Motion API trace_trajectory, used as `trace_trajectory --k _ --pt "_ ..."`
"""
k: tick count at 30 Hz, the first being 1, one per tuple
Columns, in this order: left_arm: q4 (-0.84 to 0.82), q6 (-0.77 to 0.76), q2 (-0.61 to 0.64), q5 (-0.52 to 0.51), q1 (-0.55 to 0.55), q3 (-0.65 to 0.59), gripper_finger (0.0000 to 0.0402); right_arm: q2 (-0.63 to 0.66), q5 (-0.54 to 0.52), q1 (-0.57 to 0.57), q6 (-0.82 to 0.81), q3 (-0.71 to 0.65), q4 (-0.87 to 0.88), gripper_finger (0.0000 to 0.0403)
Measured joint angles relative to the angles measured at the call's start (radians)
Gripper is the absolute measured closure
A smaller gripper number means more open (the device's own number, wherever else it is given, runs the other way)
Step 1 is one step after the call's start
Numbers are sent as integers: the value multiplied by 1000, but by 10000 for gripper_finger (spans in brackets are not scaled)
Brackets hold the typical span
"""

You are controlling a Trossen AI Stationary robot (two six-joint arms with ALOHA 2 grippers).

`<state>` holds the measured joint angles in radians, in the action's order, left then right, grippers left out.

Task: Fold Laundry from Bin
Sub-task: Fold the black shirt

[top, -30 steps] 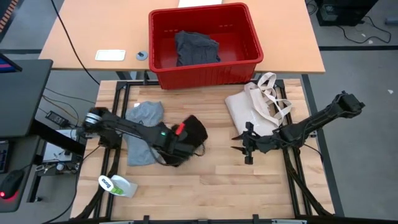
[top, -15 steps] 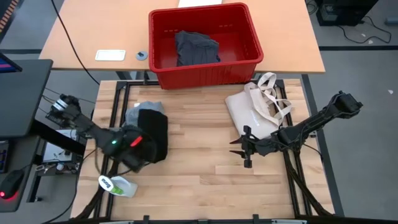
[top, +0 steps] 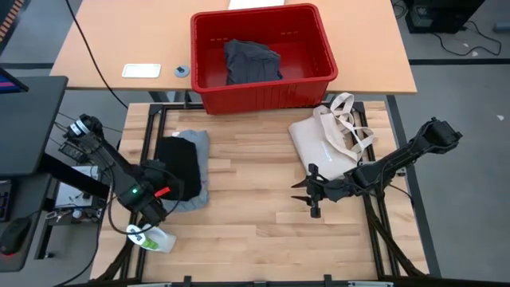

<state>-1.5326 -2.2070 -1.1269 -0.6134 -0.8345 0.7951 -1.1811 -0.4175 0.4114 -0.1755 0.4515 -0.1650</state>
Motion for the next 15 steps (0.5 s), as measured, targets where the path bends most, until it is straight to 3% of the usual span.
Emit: trace_trajectory --k 8,15 --pt "53 64 8 10 49 -33 318 -12 0 0 14 0 -23 234" --pt "108 220 -13 36 112 -34 221 -12 0 0 14 0 -30 234"
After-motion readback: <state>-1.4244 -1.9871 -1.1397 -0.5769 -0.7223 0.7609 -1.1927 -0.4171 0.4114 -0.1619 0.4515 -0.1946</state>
